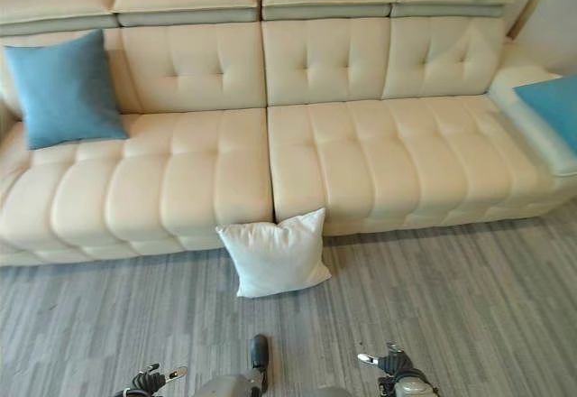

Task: Pick up all the scattered cushions and arrange them neatly on the sofa.

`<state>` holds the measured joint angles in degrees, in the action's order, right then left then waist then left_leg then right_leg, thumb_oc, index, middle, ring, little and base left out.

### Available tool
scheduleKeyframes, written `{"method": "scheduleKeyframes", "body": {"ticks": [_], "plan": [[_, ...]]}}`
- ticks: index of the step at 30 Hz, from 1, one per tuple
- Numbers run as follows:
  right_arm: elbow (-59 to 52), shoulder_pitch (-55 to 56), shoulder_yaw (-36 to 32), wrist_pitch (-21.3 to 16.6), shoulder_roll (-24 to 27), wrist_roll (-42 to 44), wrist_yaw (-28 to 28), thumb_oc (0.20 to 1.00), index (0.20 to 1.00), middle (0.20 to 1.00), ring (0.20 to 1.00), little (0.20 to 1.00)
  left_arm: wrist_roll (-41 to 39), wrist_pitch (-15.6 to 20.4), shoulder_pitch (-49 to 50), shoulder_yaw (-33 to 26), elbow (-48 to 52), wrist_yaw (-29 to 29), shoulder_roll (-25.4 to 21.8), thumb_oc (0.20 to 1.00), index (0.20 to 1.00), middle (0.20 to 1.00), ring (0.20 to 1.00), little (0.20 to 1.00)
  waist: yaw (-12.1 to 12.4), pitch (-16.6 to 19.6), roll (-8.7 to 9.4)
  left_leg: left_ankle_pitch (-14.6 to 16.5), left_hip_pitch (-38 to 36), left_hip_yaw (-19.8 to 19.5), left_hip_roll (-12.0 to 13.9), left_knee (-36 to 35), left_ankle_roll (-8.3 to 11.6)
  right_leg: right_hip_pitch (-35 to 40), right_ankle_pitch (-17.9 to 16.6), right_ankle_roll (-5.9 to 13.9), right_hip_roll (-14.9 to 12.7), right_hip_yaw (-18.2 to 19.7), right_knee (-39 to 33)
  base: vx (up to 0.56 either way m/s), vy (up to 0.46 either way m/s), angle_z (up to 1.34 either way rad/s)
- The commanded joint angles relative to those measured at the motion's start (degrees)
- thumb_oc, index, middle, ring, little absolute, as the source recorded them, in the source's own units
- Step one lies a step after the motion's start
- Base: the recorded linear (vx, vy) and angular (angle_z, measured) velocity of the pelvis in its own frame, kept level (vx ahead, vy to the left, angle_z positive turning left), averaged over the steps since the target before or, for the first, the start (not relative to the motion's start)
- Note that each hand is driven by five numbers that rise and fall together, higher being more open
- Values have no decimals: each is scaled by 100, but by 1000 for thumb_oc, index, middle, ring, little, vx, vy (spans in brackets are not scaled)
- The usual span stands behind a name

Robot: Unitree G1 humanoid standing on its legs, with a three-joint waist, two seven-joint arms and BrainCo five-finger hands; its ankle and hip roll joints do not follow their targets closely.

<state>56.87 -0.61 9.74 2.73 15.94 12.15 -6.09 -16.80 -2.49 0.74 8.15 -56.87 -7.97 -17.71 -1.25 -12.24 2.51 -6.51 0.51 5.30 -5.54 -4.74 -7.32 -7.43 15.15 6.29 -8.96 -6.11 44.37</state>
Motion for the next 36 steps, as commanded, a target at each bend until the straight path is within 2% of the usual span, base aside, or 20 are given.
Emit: {"method": "scheduleKeyframes", "body": {"ticks": [1,2,4,8,11,13,14,16,18,19,20,21,25,26,30,31,36], "plan": [[26,-380,-20,-81,268,-164,-46,1000,1000,1000,1000,1000,130,67,-96,-32,40,-90,33,1000,1000,1000,1000,1000,103,-252,-196,569,-270,112,192,-26,466,265,-1238,-117,198,-208,-1109,219,56,-9],[86,-384,-49,-72,267,-142,-55,1000,1000,1000,1000,1000,121,87,-156,-29,23,-77,28,1000,1000,1000,1000,1000,98,-304,-293,633,-388,163,288,-26,511,141,-963,-203,201,-485,-1787,211,16,-9],[123,-399,-99,-58,277,-123,-76,1000,1000,1000,1000,1000,136,101,-197,-29,3,-67,18,1000,1000,1000,1000,1000,71,-380,-367,692,-492,179,364,-26,550,168,-993,-168,238,-524,-2646,227,-16,-8],[142,-338,-213,-34,282,-108,-66,1000,1000,1000,1000,1000,208,141,-251,-50,59,-67,-28,1000,1000,1000,1000,1000,34,-355,-340,773,-602,135,418,-26,640,163,-1600,39,227,-65,-4076,188,-103,0],[125,-305,-237,-19,276,-154,-59,1000,1000,1000,1000,1000,171,167,-224,-122,97,-82,-60,1000,1000,1000,1000,1000,49,-329,-289,826,-685,134,457,-26,702,198,-1890,148,137,-152,-4499,178,-198,-4],[127,-283,-252,-19,270,-161,-46,1000,1000,1000,1000,1000,188,172,-206,-136,62,-87,-40,1000,1000,1000,1000,1000,42,-276,-254,857,-707,133,456,-26,738,304,-1924,153,145,-149,-4653,180,-221,2],[178,-276,-233,-16,269,-170,-35,1000,1000,1000,1000,1000,183,175,-199,-154,0,-91,12,1000,1000,1000,1000,1000,71,-184,-236,903,-730,170,514,-26,822,467,-1953,138,165,-292,-4904,218,-308,14],[178,-270,-234,-20,293,-162,-30,1000,1000,1000,1000,1000,164,179,-167,-158,9,-82,41,1000,1000,1000,1000,1000,73,-147,-258,899,-735,171,560,-26,864,526,-1922,109,204,-316,-4936,196,-326,3],[197,-294,-190,-53,364,-94,-58,1000,1000,1000,1000,1000,30,175,-137,-125,137,-85,100,1000,1000,1000,1000,1000,26,-183,-275,932,-444,103,763,693,1021,690,-1646,-75,300,-359,-4853,125,-355,-1],[197,-294,-190,-53,364,-94,-58,1000,1000,1000,1000,1000,30,175,-137,-125,137,-85,100,1000,1000,1000,1000,1000,25,-182,-275,932,-442,101,763,695,1021,689,-1646,-75,300,-360,-4853,8,-376,23],[180,-371,-88,-71,431,-76,-98,1000,1000,1000,1000,1000,-158,203,-237,-11,219,-125,192,1000,1000,1000,1000,1000,90,-448,-262,719,166,-248,648,1810,1156,816,-1441,-286,317,-504,-4708,-19,-252,30],[181,-372,-88,-71,431,-76,-97,1000,1000,1000,1000,1000,-158,204,-238,-11,218,-126,193,1000,1000,1000,1000,1000,79,-446,-264,725,181,-259,649,1828,1156,813,-1438,-286,317,-515,-4705,-10,-302,41],[70,-405,-47,-64,468,-91,-117,1000,1000,1000,1000,1000,-69,183,-321,131,262,-103,238,1000,1000,1000,1000,1000,28,-445,-251,722,357,-117,654,1225,1050,901,-1347,-303,289,-723,-4765,59,-44,32],[-43,-438,-27,-86,474,-64,-152,1000,1000,1000,1000,1000,35,179,-352,227,357,-102,241,1000,1000,1000,1000,1000,38,-400,-315,402,327,0,752,462,1050,886,-1351,-265,346,-801,-4795,72,32,59],[-56,-451,11,-81,446,-156,-146,1000,1000,1000,1000,1000,78,166,-332,245,299,-93,259,1000,1000,1000,1000,1000,9,-301,-351,384,165,-24,748,176,1009,972,-1252,-219,327,-783,-4770,187,173,11],[-95,-451,17,-57,424,-198,-127,1000,1000,1000,1000,1000,115,156,-331,286,296,-63,252,1000,1000,1000,1000,1000,6,-265,-350,408,63,44,686,60,960,994,-1254,-169,246,-772,-4705,149,273,-7],[-180,-520,122,-50,278,-286,-96,1000,1000,1000,1000,1000,209,156,-443,298,226,-102,159,1000,1000,1000,1000,1000,68,-448,-328,626,-205,250,549,-26,720,470,-1241,16,-48,-548,-3493,67,274,-9]]}}
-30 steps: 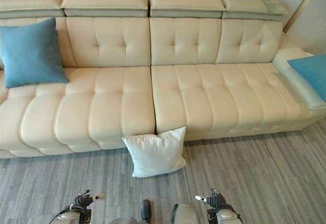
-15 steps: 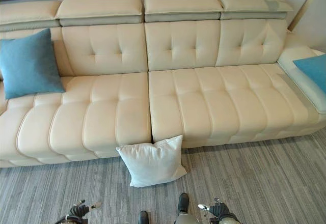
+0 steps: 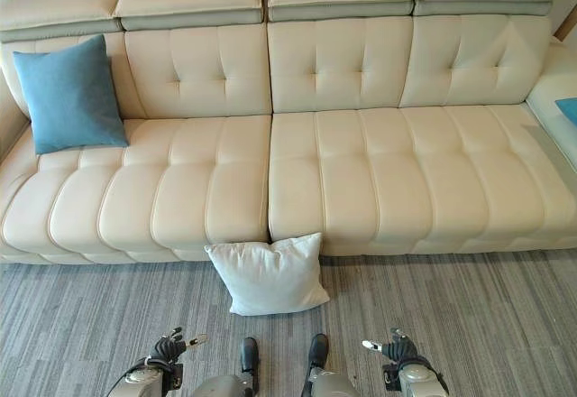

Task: Pick up all the scattered cushions and arrange them neatly on the sofa.

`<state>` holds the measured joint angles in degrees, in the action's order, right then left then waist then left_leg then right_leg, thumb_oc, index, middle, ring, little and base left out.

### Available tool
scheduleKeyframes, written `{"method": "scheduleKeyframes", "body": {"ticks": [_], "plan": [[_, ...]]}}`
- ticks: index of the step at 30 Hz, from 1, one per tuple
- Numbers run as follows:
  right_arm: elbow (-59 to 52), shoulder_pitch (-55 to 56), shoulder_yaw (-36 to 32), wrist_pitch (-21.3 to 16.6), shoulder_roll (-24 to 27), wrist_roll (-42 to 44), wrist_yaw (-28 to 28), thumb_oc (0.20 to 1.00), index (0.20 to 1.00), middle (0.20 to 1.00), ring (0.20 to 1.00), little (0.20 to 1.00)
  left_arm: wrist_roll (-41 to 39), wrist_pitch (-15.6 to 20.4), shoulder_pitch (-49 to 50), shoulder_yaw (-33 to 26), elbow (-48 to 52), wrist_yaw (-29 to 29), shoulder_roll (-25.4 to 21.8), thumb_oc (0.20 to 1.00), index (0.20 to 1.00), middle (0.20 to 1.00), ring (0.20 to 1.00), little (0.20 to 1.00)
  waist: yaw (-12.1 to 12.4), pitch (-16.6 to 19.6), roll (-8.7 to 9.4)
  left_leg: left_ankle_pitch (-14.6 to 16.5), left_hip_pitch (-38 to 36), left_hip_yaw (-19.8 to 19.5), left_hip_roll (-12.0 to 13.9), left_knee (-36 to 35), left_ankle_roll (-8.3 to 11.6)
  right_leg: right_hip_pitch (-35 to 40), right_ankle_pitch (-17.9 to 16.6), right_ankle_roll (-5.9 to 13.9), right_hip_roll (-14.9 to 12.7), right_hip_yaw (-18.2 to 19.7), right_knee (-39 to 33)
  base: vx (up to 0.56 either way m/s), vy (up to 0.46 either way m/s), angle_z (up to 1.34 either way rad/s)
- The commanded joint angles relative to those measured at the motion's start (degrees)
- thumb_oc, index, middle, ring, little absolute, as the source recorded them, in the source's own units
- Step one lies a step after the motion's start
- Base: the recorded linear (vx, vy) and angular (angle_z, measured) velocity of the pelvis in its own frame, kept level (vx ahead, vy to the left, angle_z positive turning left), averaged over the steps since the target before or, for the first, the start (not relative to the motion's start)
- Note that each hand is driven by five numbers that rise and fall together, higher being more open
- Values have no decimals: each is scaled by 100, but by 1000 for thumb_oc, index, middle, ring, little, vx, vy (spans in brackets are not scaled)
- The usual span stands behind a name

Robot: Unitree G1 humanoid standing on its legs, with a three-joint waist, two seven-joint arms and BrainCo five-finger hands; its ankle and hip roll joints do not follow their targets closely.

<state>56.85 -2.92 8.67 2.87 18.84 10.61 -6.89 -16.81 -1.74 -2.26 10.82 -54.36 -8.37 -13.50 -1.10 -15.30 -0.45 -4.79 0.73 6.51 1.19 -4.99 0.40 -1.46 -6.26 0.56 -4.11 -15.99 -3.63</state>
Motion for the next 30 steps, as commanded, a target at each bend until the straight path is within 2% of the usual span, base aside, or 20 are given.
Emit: {"method": "scheduleKeyframes", "body": {"ticks": [1,4,5,6,8,12,13,16,18,19,20,23,30], "plan": [[-172,-340,272,-58,-42,-174,-40,1000,1000,1000,1000,1000,205,86,-192,50,-56,-80,-290,1000,1000,1000,1000,1000,43,-215,-16,453,-233,138,-123,-1,-67,-262,899,617,-513,536,1480,-4,114,-28],[-163,-410,315,-57,-92,-200,-109,1000,1000,1000,1000,1000,132,116,-236,-12,-125,-137,-316,1000,1000,1000,1000,1000,112,-265,5,481,-188,193,-130,-1,-68,-431,773,619,-475,617,1226,0,31,-11],[-52,-613,367,-5,-58,-316,-348,1000,1000,1000,1000,1000,-3,92,-443,-108,-385,-293,-386,1000,1000,1000,1000,1000,133,-367,78,477,-62,275,-110,-1,-49,-708,471,639,-387,718,672,-37,-45,-24],[-52,-613,367,-5,-58,-316,-348,1000,1000,1000,1000,1000,-3,92,-443,-108,-385,-293,-386,1000,1000,1000,1000,1000,133,-367,78,477,-62,275,-110,-1,-49,-708,470,639,-386,718,672,34,-87,-20],[-175,-867,384,-79,-29,-228,-539,1000,1000,1000,1000,1000,-155,195,-671,-71,-347,-426,-400,1000,1000,1000,1000,1000,140,-387,189,444,193,224,-80,133,4,-678,412,606,-393,691,404,78,-98,2],[-403,-1344,290,-153,220,-47,-824,1000,1000,1000,1000,1000,-346,249,-1155,-45,-506,-656,-498,1000,1000,1000,1000,1000,100,-567,191,356,605,186,-19,255,66,-1002,415,574,-407,552,475,-24,-92,5],[-398,-1805,284,-222,396,181,-977,1000,1000,1000,1000,1000,-541,276,-1590,-40,-787,-779,-632,1000,1000,1000,1000,1000,60,-788,170,348,953,143,27,442,92,-1377,488,531,-420,516,788,-97,-92,15],[-78,-2778,292,-300,846,600,-1172,1000,1000,1000,1000,1000,-812,351,-2333,-68,-1153,-948,-1059,1000,1000,1000,1000,1000,8,-1070,103,413,1804,55,23,1025,135,-2140,619,473,-477,507,1301,-108,-87,13],[267,-3459,392,-319,1099,695,-1291,1000,1000,1000,1000,1000,-856,362,-2798,-33,-1344,-1025,-1381,1000,1000,1000,1000,1000,-29,-1130,52,495,2476,14,41,1489,151,-2764,714,444,-535,538,1708,-39,-58,18],[268,-3459,393,-319,1099,695,-1290,1000,1000,1000,1000,1000,-856,362,-2798,-33,-1345,-1025,-1381,1000,1000,1000,1000,1000,-30,-1120,52,496,2490,14,40,1494,150,-2778,715,444,-536,538,1713,-6,-26,10],[376,-3823,433,-358,1162,839,-1388,1000,1000,1000,1000,1000,-907,380,-3071,-30,-1453,-1120,-1617,1000,1000,1000,1000,1000,-31,-1185,12,546,2816,-6,33,1709,156,-3092,752,437,-556,570,1909,18,8,9],[378,-4415,446,-490,1049,1194,-1590,1000,1000,1000,1000,1000,-1093,384,-3660,-15,-1547,-1285,-1889,1000,1000,1000,1000,1000,-95,-1272,-85,672,3805,-11,61,2305,169,-4005,874,411,-639,665,2438,48,16,12],[255,-5263,884,-624,617,1488,-1812,1000,1000,1000,1000,1000,-1195,330,-4871,457,-1524,-1508,-1927,1000,1000,1000,1000,1000,-206,-1399,-42,1017,5341,-53,90,3360,119,-5518,1166,304,-690,944,3475,75,48,13]]}}
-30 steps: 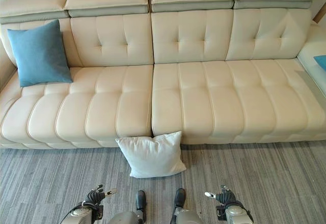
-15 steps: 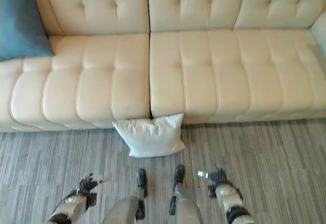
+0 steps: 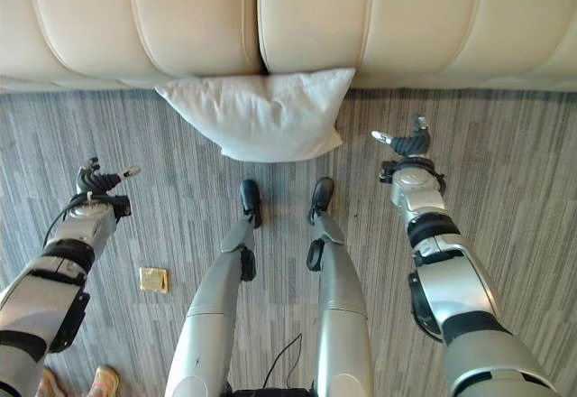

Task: Pick up all the scattered cushions and arrange them neatly on the sofa.

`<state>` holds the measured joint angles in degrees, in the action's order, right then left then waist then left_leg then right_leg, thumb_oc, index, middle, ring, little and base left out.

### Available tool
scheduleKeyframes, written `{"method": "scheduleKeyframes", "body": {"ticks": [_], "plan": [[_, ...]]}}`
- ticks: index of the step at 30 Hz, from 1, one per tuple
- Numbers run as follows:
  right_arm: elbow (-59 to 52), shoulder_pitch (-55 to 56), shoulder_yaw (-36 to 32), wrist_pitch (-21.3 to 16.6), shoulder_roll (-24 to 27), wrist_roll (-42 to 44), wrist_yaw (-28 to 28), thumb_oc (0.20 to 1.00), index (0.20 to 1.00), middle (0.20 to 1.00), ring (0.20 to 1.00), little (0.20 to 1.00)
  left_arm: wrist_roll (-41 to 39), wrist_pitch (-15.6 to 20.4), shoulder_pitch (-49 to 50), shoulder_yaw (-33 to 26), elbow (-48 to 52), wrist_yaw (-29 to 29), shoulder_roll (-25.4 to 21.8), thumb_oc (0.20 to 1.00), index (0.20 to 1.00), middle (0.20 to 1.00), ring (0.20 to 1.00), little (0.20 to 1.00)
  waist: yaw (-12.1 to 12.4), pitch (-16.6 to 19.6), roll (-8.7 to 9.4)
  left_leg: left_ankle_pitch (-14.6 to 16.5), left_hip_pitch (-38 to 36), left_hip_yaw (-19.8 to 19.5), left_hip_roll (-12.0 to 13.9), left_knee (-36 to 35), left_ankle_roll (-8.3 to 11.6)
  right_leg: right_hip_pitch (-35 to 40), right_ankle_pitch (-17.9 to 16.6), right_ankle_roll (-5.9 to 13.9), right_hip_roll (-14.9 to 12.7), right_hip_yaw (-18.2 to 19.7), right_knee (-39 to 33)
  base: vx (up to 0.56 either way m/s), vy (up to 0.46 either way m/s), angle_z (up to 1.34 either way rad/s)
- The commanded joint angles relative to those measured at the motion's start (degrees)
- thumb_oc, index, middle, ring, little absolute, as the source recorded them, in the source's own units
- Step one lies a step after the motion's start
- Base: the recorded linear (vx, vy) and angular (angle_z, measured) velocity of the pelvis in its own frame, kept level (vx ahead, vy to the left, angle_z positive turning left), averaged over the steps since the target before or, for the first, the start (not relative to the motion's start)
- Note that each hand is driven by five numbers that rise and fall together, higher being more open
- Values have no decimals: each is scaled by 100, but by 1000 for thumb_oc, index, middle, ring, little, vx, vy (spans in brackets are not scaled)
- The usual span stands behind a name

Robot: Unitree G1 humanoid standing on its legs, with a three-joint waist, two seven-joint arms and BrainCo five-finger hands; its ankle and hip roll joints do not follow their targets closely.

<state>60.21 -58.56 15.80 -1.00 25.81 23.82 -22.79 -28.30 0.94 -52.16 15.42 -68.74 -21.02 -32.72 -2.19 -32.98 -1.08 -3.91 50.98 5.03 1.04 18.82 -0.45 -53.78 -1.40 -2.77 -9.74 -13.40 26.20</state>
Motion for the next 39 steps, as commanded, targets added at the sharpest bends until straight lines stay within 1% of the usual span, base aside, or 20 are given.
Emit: {"method": "scheduleKeyframes", "body": {"ticks": [1,9,10,11,12,13,14,18,20,21,24,25,26,28,29,33,36,37,38,39], "plan": [[-113,205,231,-232,-114,174,-257,1000,1000,1000,1000,1000,-18,50,-45,64,-108,-257,-7,1000,1000,1000,1000,1000,-97,394,35,982,595,112,101,1203,192,-568,735,622,-158,720,705,78,59,2],[-1131,-259,477,-951,-547,392,-474,1000,1000,1000,1000,1000,74,512,-997,644,889,-668,431,1000,1000,1000,1000,1000,-106,428,27,1345,1972,-3,-42,2497,115,-1913,1120,547,-162,924,1950,73,17,1],[-1420,-462,583,-1197,-635,472,-452,1000,1000,1000,1000,1000,133,713,-1201,831,1343,-805,671,1000,1000,1000,1000,1000,-95,463,40,1430,2188,-69,-94,2777,88,-2145,1229,529,-173,957,2249,67,4,1],[-1473,-543,608,-1252,-678,517,-452,407,407,407,407,407,131,749,-1244,891,1431,-786,779,1000,1000,1000,1000,1000,-101,533,49,1458,2352,-71,-116,2923,75,-2305,1270,515,-175,983,2418,74,1,5],[-1580,-611,640,-1323,-774,532,-471,200,200,200,200,200,53,830,-1271,953,1615,-769,911,1000,1000,1000,1000,1000,-88,522,69,1508,2354,-90,-125,3014,66,-2318,1308,498,-159,1006,2482,48,15,11],[-1746,-645,624,-1431,-917,697,-409,200,200,200,200,200,-7,889,-1280,1038,1858,-748,1063,329,329,329,329,329,-78,558,80,1546,2458,-99,-150,3155,44,-2432,1347,479,-161,1029,2624,34,15,10],[-1858,-640,631,-1458,-992,704,-400,200,200,200,200,200,-76,915,-1243,1059,2034,-757,1274,200,200,200,200,200,-67,579,94,1576,2480,-91,-154,3207,36,-2468,1377,468,-148,1051,2670,29,7,5],[-2320,-423,446,-1560,-1272,742,-359,200,200,200,200,200,-1037,1078,-926,1029,2563,-371,2030,200,200,200,200,200,-106,656,130,1609,2395,-142,-233,3193,30,-2400,1396,450,-70,1114,2651,-2,0,1],[-2320,-360,394,-1585,-1313,779,-355,200,200,200,200,200,-1152,1082,-849,1031,2622,-329,2178,200,200,200,200,200,-114,693,132,1585,2377,-151,-248,3137,25,-2391,1376,450,-63,1116,2605,-33,-18,-4],[-2327,-226,204,-1688,-1428,1015,-319,200,200,200,200,200,-1550,1171,-709,935,2733,-278,2475,200,200,200,200,200,-117,721,132,1553,2200,-175,-257,2963,43,-2229,1353,464,-27,1145,2453,-58,-26,-4],[-2465,45,16,-1742,-1514,1131,-260,200,200,200,200,200,-1691,1225,-463,836,3048,-242,2671,200,200,200,200,200,-124,822,110,1461,1970,-185,-279,2635,54,-2007,1261,482,-14,1143,2136,-53,-11,0],[-2480,69,16,-1739,-1514,1129,-261,200,200,200,200,200,-1685,1220,-437,842,3067,-251,2674,200,200,200,200,200,-120,818,109,1442,1925,-187,-278,2588,56,-1960,1242,482,-11,1136,2090,-93,-27,-3],[-2764,500,-52,-1723,-1468,1093,-160,200,200,200,200,200,-1317,1202,-102,765,3554,-324,2534,200,200,200,200,200,-99,854,88,1314,1412,-215,-253,2022,91,-1439,1095,524,3,1091,1561,-82,-26,-3],[-2874,718,-39,-1663,-1436,1018,-99,200,200,200,200,200,-1160,1157,63,752,3747,-334,2455,200,200,200,200,200,-100,839,91,1258,1168,-221,-234,1799,100,-1184,1029,544,7,1064,1327,-77,-20,-5],[-3111,1023,-64,-1625,-1331,903,-72,200,200,200,200,200,-756,1090,266,693,4020,-400,2203,200,200,200,200,200,-82,791,84,1165,731,-228,-218,1426,155,-725,950,577,31,984,972,-69,-2,-8],[-3571,1938,-90,-1420,-1169,552,152,200,200,200,200,200,-23,953,1203,511,4707,-355,1853,200,200,200,200,200,-48,853,105,862,-347,-249,-209,482,213,371,668,657,91,793,26,-27,-15,-6],[-3927,2744,-105,-1214,-1070,165,340,200,200,200,200,200,321,888,2044,385,5165,-231,1738,200,200,200,200,200,-32,932,146,648,-1376,-233,-173,-259,224,1448,410,719,130,671,-791,32,-28,-3],[-3929,2746,-105,-1213,-1071,164,339,200,200,200,200,200,321,887,2046,385,5166,-231,1738,200,200,200,200,200,-32,916,146,644,-1402,-234,-172,-273,224,1475,404,719,132,668,-807,75,-53,-11],[-4093,3249,-111,-1114,-1027,-74,476,200,200,200,200,200,422,884,2591,254,5371,-134,1719,200,200,200,200,200,-13,1071,179,511,-2065,-198,-131,-801,258,2143,272,780,150,567,-1300,59,-43,-15],[-4095,3251,-111,-1113,-1028,-75,475,200,200,200,200,200,422,883,2593,254,5373,-135,1719,200,200,200,200,200,-13,1053,179,505,-2094,-200,-131,-818,259,2173,266,780,151,563,-1316,99,-68,-13]]}}
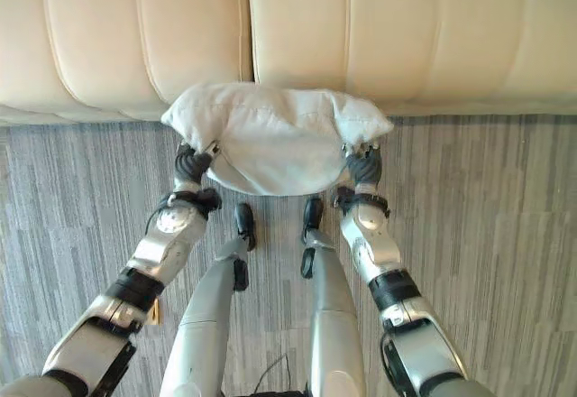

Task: Pick up all the scattered cushions and arrange them neatly on the sofa.

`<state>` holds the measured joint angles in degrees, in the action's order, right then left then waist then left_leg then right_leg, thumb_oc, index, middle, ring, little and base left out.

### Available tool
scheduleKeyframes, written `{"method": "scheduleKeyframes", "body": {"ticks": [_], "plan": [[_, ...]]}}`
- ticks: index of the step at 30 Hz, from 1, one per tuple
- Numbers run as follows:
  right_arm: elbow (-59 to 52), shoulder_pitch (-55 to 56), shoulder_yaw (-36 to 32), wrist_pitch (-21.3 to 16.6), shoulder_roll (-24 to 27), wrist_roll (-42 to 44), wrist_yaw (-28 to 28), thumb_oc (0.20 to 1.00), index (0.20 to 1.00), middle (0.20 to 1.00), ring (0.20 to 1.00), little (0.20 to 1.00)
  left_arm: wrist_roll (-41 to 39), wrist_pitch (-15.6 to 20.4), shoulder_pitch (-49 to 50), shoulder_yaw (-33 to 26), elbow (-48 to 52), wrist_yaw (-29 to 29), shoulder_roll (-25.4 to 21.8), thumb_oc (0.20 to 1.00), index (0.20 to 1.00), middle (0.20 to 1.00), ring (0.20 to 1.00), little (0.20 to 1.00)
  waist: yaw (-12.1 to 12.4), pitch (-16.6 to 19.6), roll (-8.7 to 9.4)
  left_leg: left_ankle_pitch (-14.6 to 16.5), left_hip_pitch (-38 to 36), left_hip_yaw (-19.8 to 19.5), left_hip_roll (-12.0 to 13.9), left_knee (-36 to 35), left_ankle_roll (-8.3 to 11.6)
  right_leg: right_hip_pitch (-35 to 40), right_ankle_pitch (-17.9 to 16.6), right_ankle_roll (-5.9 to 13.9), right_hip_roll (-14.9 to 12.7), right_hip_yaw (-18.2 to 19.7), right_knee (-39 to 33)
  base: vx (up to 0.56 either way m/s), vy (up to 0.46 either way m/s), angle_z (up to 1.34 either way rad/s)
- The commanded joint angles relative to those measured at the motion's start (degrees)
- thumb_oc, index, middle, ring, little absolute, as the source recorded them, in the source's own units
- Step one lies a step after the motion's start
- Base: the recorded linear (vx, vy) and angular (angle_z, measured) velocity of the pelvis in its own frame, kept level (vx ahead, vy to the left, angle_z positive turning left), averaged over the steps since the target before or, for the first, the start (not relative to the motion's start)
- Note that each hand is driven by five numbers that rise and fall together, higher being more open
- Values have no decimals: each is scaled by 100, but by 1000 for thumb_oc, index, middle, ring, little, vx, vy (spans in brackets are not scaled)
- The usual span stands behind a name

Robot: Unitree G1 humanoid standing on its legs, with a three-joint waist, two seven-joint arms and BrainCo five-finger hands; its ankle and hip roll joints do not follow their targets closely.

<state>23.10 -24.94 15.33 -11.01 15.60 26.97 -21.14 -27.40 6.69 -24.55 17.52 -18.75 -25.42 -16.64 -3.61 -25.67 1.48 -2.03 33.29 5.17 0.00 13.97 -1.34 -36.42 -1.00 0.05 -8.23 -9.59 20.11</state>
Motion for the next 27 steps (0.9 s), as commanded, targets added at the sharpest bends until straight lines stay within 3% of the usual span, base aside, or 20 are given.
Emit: {"method": "scheduleKeyframes", "body": {"ticks": [1,2,5,9,15,23,27], "plan": [[-555,172,-120,-24,41,-655,338,200,200,200,200,200,413,305,180,-16,521,385,94,200,200,200,200,200,138,420,-65,246,-642,-186,-7,-567,381,783,165,526,12,119,-947,123,-54,-5],[-660,568,-162,54,42,-816,488,200,200,200,200,200,364,279,708,-102,650,530,127,200,200,200,200,200,161,604,-61,122,-1196,-121,26,-1007,413,1364,16,585,53,42,-1414,166,-66,2],[-1001,1171,-296,142,184,-1140,686,200,200,200,200,200,383,217,1445,-301,874,766,7,200,200,200,200,200,207,921,-90,-12,-1941,-42,78,-1530,475,2078,-114,656,101,-40,-1919,135,-37,-6],[-1326,1925,-477,208,224,-1242,977,200,200,200,200,200,448,48,2259,-433,1182,1079,-125,200,200,200,200,200,236,1284,-126,9,-2750,28,132,-1829,464,2861,-44,698,161,-108,-2197,57,-28,-4],[-1635,2533,-597,281,141,-1193,1174,200,200,200,200,200,455,-99,2675,-500,1361,1196,-132,200,200,200,200,200,200,1604,-158,106,-3151,-1,185,-1897,549,3394,54,697,229,-195,-2404,33,-42,6],[-1933,3189,-634,308,193,-1254,1375,200,200,200,200,200,494,-198,3332,-537,1774,1368,-124,200,200,200,200,200,260,1719,-108,219,-3532,80,240,-1897,472,3782,179,701,303,-128,-2511,29,-28,-2],[-1929,3104,-562,284,236,-1202,1373,200,200,200,200,200,528,-191,3283,-550,1828,1329,-173,200,200,200,200,200,356,1583,-50,250,-3611,35,201,-1871,334,3860,162,722,260,-114,-2511,-1,58,-7]]}}
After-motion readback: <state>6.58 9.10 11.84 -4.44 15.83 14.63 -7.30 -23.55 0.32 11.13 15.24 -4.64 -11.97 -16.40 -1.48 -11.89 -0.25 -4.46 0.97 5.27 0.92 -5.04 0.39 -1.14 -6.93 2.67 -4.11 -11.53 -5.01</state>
